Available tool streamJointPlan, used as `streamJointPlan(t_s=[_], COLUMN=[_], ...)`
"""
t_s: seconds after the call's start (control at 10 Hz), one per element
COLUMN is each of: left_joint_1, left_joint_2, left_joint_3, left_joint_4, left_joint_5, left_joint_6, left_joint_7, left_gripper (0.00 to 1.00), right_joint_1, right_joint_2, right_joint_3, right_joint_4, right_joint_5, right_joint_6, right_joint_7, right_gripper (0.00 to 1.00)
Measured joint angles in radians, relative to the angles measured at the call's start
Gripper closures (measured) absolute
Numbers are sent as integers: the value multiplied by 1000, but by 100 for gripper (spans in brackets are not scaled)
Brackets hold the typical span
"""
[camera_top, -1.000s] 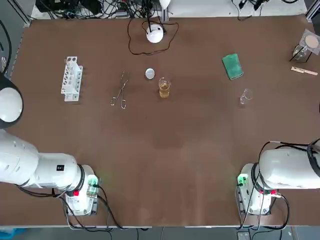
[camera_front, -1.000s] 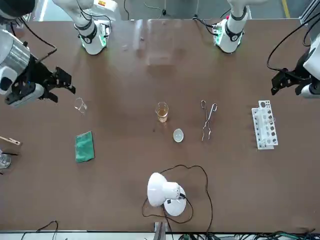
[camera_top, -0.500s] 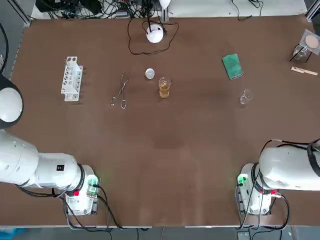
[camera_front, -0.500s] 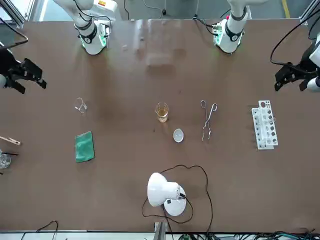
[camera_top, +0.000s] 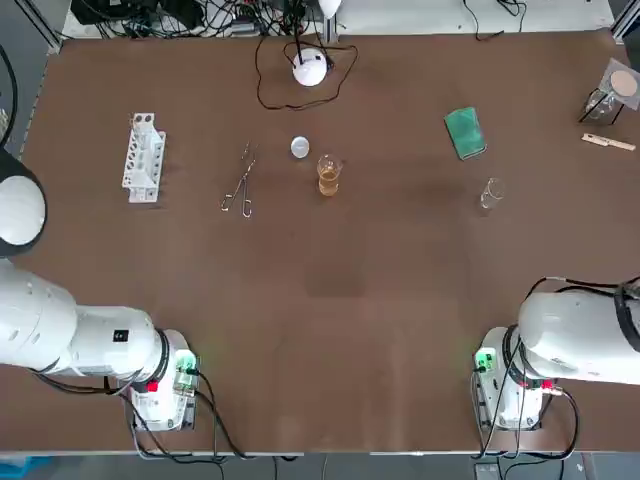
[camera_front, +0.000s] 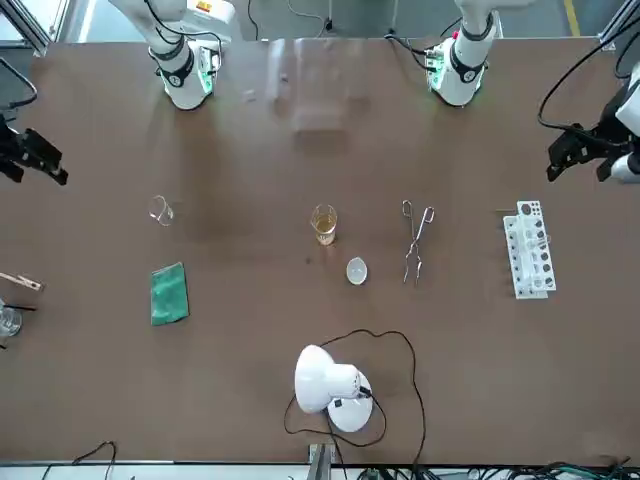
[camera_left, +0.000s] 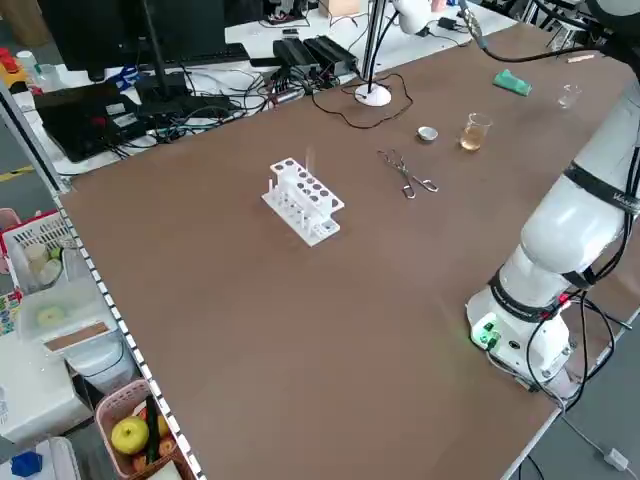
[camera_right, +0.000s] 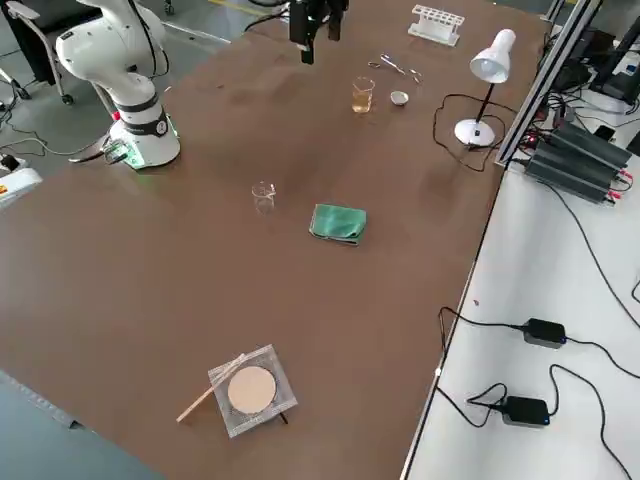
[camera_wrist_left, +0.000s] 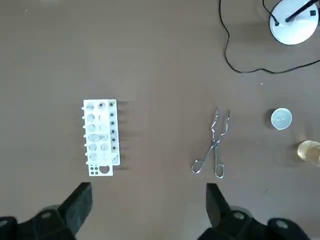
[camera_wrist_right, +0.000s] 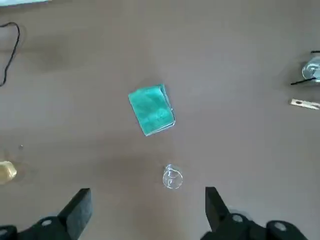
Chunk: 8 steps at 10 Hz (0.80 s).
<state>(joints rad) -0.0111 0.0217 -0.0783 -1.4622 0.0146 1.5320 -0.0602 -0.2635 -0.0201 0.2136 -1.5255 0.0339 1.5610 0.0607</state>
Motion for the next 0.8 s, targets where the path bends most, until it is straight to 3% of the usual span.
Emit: streamJointPlan(t_s=[0.8], left_joint_1=[1], left_joint_2=[1], left_joint_3=[2], left_joint_4=[0], left_joint_5=[0], left_joint_6=[-5], left_joint_7=[0], left_gripper=[0], right_joint_1=[7], right_joint_2=[5], right_joint_3=[6], right_joint_4=[0], right_joint_5=[-2], right_joint_6=[11], right_joint_7=[10], right_gripper=[0])
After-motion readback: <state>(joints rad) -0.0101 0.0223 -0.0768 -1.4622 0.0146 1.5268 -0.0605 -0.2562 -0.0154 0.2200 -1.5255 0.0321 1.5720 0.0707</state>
